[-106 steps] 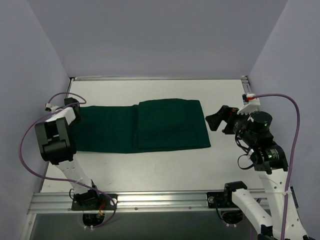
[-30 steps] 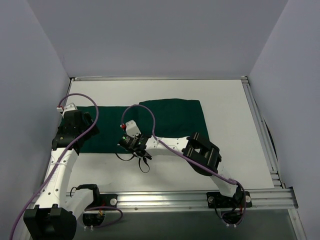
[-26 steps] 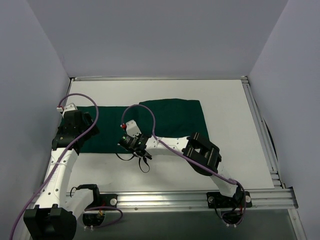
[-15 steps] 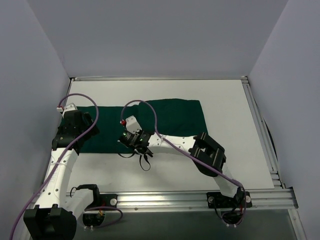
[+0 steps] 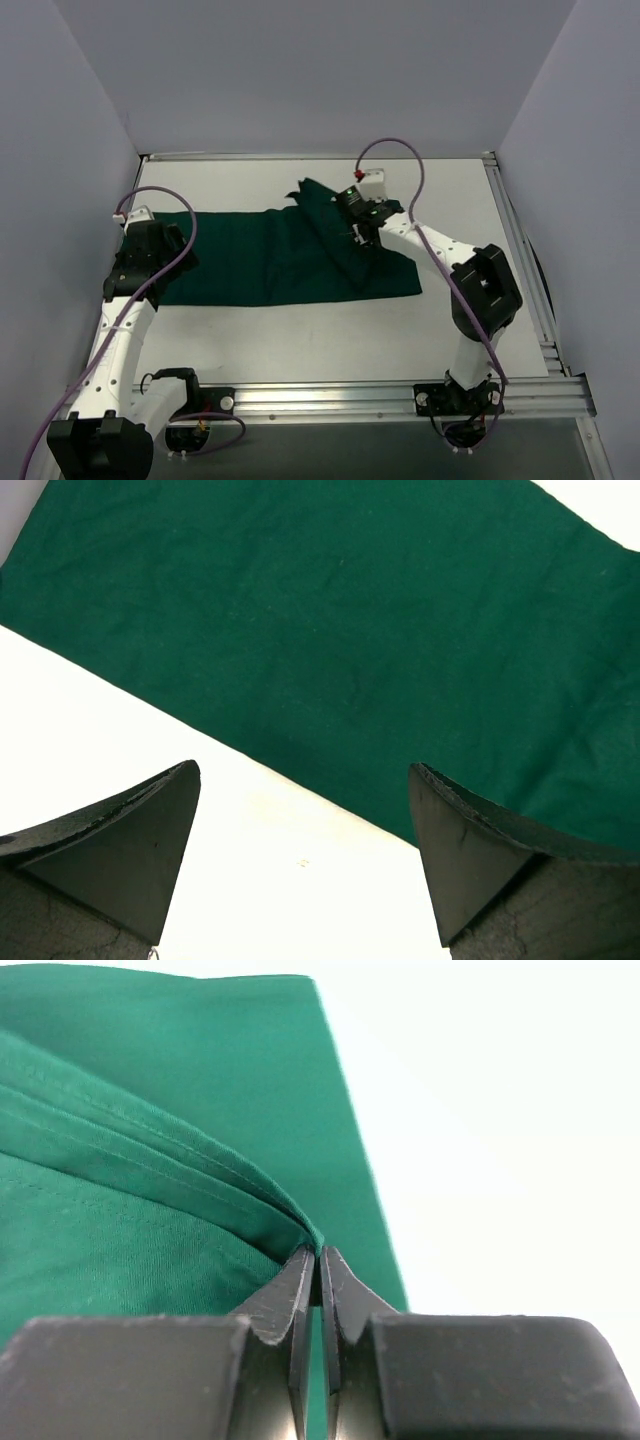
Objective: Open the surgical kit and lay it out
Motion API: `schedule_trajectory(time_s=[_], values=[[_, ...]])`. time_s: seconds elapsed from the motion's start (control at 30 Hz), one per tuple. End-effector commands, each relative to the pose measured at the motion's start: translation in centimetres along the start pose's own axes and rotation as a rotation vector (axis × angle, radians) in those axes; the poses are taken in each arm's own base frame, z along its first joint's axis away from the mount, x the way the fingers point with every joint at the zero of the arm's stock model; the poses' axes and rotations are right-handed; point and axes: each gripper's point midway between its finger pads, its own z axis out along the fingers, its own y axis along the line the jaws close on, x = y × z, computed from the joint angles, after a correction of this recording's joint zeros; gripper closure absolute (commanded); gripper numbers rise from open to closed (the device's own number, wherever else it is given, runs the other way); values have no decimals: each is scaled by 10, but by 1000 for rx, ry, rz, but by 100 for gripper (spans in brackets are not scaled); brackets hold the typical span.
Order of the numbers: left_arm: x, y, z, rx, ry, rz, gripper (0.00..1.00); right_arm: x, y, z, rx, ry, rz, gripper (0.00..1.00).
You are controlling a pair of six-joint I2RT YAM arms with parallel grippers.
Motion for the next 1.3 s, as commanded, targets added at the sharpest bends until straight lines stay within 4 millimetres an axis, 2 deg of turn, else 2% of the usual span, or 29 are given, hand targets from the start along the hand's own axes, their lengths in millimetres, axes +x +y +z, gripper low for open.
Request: schedule_trajectory(time_s=[0.0, 0.03, 0.1, 0.13, 0.23, 0.27, 0.33, 0.37, 0.47, 0.6, 0.7, 0.93, 1.1, 1.13, 1.2, 1.27], values=[[-17, -7, -7, 43, -71, -7, 6, -1, -98, 23, 260, 31, 13, 100], [-18, -8, -7, 43, -72, -7, 6, 5, -134, 39, 346, 66, 46, 100], [-18, -7, -8, 42, -73, -7, 6, 9, -175, 52, 464, 92, 77, 100], [-19, -8, -10, 46, -77, -9, 6, 16, -209, 63, 537, 124, 119, 100], [-19, -7, -12, 51, -88, -13, 6, 30, -252, 81, 639, 167, 166, 100], [-19, -7, -13, 51, -89, -14, 6, 42, -276, 88, 697, 206, 190, 100], [-21, -7, -14, 54, -98, -16, 6, 51, -301, 94, 766, 221, 220, 100], [-18, -13, -16, 70, -93, -1, 6, 68, -326, 99, 827, 265, 246, 100], [-18, -15, -18, 80, -96, 6, 6, 96, -360, 102, 951, 321, 301, 100], [-17, -17, -19, 84, -98, 11, 6, 118, -378, 105, 1048, 354, 336, 100], [-17, -17, -19, 85, -99, 12, 6, 130, -383, 107, 1071, 378, 360, 100], [-17, -17, -20, 82, -100, 13, 6, 158, -417, 88, 1149, 418, 472, 100], [-17, -15, -19, 73, -99, 14, 6, 178, -429, 78, 1180, 444, 545, 100], [-16, -15, -19, 70, -97, 14, 6, 178, -431, 76, 1186, 438, 558, 99], [-17, -15, -19, 70, -97, 16, 6, 181, -435, 77, 1177, 442, 590, 87], [-15, -15, -18, 66, -91, 19, 6, 179, -437, 77, 1176, 441, 611, 84]])
